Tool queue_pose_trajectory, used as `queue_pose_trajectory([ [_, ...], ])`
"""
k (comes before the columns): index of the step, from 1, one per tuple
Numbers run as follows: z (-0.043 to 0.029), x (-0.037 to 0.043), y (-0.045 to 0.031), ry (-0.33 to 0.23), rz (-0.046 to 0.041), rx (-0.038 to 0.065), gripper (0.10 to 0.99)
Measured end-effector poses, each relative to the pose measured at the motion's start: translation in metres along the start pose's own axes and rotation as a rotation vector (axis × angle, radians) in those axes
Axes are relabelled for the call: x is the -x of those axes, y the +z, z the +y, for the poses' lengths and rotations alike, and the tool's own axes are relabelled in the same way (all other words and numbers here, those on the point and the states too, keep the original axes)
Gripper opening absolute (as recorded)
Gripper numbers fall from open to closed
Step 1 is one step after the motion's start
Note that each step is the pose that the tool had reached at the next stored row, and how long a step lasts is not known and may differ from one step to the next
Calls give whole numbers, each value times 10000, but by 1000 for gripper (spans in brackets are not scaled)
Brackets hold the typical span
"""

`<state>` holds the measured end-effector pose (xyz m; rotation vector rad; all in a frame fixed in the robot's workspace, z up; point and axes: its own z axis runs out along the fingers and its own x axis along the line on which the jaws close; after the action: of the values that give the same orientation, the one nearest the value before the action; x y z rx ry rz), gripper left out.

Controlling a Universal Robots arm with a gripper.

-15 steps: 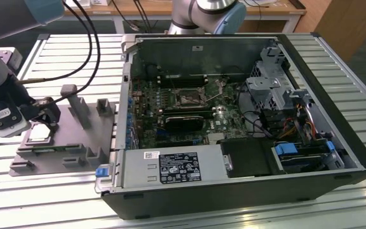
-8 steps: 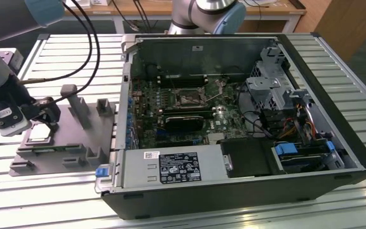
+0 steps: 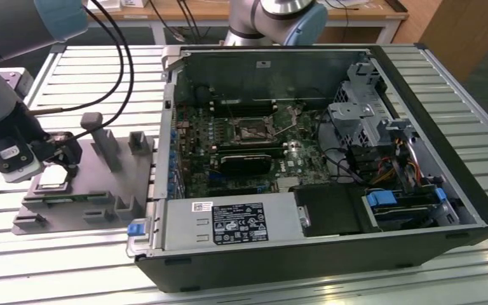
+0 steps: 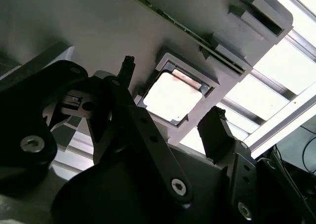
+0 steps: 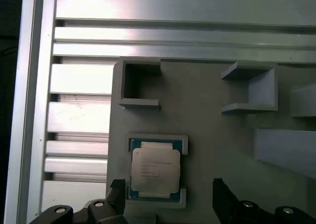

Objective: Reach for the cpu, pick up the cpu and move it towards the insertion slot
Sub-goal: 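Pick up the cpu and move it towards the insertion slot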

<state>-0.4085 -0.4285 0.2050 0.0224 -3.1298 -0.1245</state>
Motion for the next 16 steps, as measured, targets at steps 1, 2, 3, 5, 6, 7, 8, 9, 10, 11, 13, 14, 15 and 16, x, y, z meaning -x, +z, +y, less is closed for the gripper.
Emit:
queue_pose_trajectory([
  [1,1,-10,14,-1,0,-1,792],
  [2,3,-17,31,0,-1,1,792],
  [3,9,-23,49,4,0,1,792],
  [5,27,-32,82,32,1,-1,792],
  [6,38,-36,95,47,1,-1,792],
  [7,49,-40,105,58,3,-2,792],
  [8,60,-45,115,63,3,-1,792],
  [9,70,-52,126,68,2,0,792],
  [10,78,-61,139,84,9,0,792],
  [11,81,-66,150,97,17,-1,792],
  [13,88,-70,171,103,19,-1,792],
  [14,96,-70,178,104,21,-2,792],
  [15,102,-70,186,104,22,-4,780],
  [16,105,-70,195,104,21,-2,780],
])
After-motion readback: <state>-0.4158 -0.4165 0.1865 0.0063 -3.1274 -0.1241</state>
